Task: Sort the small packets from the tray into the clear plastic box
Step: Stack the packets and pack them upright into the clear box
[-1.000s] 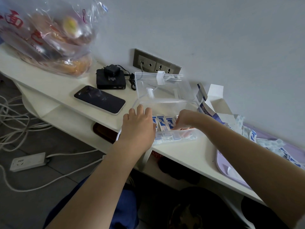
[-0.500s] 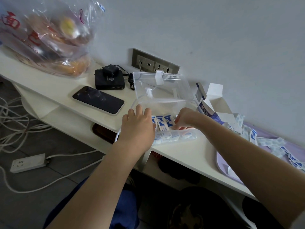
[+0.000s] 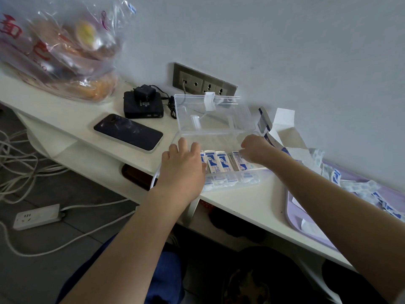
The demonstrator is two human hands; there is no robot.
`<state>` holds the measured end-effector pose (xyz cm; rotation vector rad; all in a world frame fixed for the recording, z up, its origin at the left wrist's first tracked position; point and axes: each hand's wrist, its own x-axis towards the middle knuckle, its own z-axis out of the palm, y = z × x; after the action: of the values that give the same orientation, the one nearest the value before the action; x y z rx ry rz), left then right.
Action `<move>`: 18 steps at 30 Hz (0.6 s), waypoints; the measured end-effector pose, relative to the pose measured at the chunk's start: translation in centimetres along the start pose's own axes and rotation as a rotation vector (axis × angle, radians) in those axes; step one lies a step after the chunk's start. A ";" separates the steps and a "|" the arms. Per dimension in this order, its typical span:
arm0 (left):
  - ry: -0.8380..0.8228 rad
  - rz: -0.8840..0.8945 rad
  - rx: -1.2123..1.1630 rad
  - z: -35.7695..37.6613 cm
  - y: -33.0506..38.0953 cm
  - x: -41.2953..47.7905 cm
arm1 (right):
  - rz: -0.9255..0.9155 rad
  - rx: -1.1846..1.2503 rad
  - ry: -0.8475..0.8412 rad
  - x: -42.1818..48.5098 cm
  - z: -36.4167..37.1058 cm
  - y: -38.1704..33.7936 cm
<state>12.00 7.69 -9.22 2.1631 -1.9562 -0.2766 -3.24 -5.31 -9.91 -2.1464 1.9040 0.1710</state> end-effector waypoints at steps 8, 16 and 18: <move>-0.002 -0.001 0.003 0.0 0.1 0.0 | 0.031 -0.029 -0.142 0.1 0.9 -0.2; -0.005 0.000 0.007 0.0 0.2 0.1 | 0.073 0.123 -0.153 0.0 1.0 -0.3; -0.009 -0.002 0.007 0.1 0.3 0.0 | 0.087 0.160 -0.164 0.2 1.1 -0.1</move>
<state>11.74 7.63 -9.20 2.1715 -1.9626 -0.2811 -2.99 -5.15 -10.95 -1.8874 1.8519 0.1982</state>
